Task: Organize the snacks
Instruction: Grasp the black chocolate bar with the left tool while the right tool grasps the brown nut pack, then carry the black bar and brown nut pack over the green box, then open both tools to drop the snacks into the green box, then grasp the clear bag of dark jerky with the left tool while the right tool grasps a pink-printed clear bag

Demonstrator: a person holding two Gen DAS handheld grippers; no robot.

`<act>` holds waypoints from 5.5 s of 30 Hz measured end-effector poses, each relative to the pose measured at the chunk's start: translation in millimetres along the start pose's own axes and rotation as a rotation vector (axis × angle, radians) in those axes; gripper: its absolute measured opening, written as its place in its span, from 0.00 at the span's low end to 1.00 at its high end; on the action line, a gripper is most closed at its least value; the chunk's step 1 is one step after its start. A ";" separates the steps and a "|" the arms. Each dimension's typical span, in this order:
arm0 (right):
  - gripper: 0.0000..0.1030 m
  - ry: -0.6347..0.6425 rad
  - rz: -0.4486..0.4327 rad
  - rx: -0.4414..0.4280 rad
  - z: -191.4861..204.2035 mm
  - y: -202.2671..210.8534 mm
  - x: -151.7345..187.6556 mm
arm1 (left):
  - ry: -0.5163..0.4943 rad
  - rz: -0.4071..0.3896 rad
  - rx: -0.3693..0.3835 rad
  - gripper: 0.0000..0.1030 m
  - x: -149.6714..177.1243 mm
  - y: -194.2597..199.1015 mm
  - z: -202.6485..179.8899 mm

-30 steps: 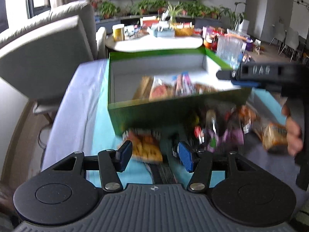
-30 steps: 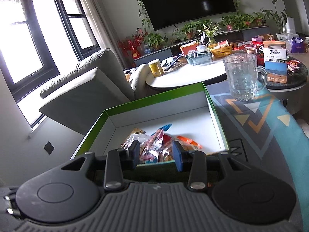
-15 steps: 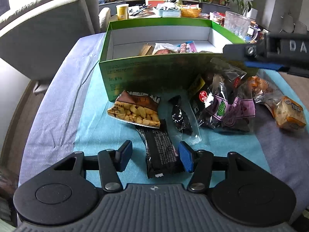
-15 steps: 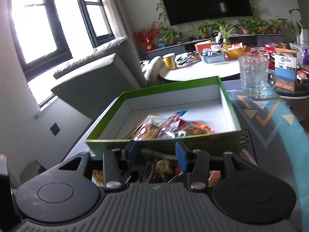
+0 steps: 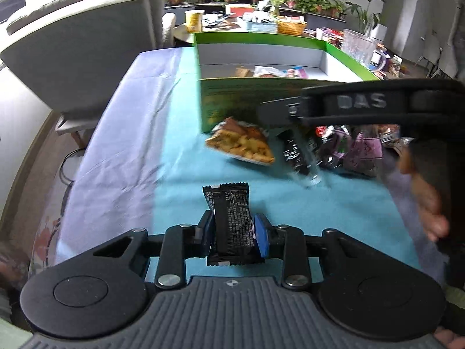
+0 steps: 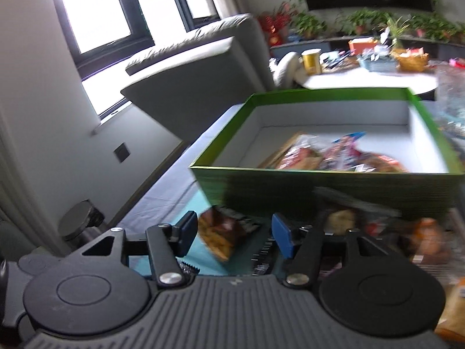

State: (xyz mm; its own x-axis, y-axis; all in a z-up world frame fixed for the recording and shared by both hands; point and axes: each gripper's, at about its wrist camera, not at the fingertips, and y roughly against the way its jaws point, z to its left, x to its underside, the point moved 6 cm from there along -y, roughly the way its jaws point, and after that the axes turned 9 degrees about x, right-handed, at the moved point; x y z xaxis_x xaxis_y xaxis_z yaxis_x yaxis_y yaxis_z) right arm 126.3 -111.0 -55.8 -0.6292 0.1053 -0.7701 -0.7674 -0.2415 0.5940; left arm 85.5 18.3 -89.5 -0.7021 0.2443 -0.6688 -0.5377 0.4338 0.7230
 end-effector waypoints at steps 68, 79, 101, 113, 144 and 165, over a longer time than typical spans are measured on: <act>0.36 0.077 -0.172 0.069 -23.4 27.1 -45.2 | -0.071 -0.298 0.002 0.28 -113.8 28.4 -8.1; 0.36 -0.016 -0.223 0.173 -62.3 16.8 -69.4 | -0.141 -0.319 0.049 0.28 -167.9 -11.0 -38.2; 0.37 -0.156 -0.138 0.194 -97.5 -18.7 -62.0 | -0.098 -0.196 0.035 0.28 -170.2 -83.0 -29.4; 0.56 -0.175 -0.122 0.210 -98.1 -19.1 -57.1 | -0.067 -0.181 0.005 0.38 -163.4 -75.7 -21.5; 0.65 -0.191 -0.140 0.210 -103.4 35.0 -28.5 | -0.136 0.025 0.110 0.42 -55.3 -54.5 -50.0; 0.76 -0.187 0.052 0.181 -72.1 16.3 29.2 | -0.129 -0.004 0.093 0.48 -51.3 -59.1 -46.6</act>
State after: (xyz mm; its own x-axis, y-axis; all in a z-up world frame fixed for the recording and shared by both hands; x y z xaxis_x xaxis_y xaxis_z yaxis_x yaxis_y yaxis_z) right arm 104.3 -181.4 -85.3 -0.6674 0.2774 -0.6911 -0.7325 -0.0768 0.6765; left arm 131.5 -60.3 -89.8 -0.6313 0.3493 -0.6924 -0.4903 0.5120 0.7053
